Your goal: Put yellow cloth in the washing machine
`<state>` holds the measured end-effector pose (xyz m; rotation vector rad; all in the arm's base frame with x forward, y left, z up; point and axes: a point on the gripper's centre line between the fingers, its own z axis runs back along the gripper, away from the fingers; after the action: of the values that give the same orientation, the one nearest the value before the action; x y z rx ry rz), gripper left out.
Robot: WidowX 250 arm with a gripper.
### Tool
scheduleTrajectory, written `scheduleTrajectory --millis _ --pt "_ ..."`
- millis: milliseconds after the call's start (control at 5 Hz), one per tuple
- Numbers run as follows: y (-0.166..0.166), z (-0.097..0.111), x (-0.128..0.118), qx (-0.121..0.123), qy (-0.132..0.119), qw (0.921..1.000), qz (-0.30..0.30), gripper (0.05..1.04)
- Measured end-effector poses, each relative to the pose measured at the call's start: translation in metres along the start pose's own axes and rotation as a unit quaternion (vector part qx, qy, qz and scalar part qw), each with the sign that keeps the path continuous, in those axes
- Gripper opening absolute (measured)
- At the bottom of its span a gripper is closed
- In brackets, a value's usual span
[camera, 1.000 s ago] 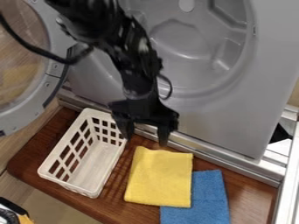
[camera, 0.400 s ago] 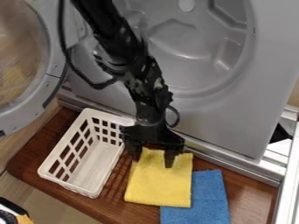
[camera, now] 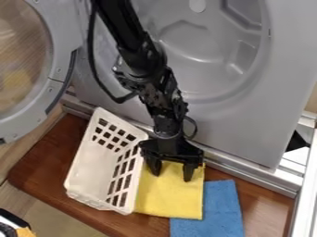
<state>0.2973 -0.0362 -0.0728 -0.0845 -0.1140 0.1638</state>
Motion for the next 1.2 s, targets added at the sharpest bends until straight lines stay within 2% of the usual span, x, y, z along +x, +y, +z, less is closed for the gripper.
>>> scheduleTrajectory --millis 400,600,800,1000,1200 --pt "0.001 -0.002 0.0 0.005 0.0 1.0 -0.001 0.396" --pt "0.001 -0.001 0.0 0.004 0.0 1.0 -0.001 0.179" --pt "0.003 0.002 0.0 0.002 -0.003 1.0 0.003 0.079" --pt "0.004 0.012 -0.002 -0.005 -0.009 0.9999 0.005 0.064" --pt "0.006 0.035 0.0 -0.003 -0.023 0.9997 -0.001 0.063"
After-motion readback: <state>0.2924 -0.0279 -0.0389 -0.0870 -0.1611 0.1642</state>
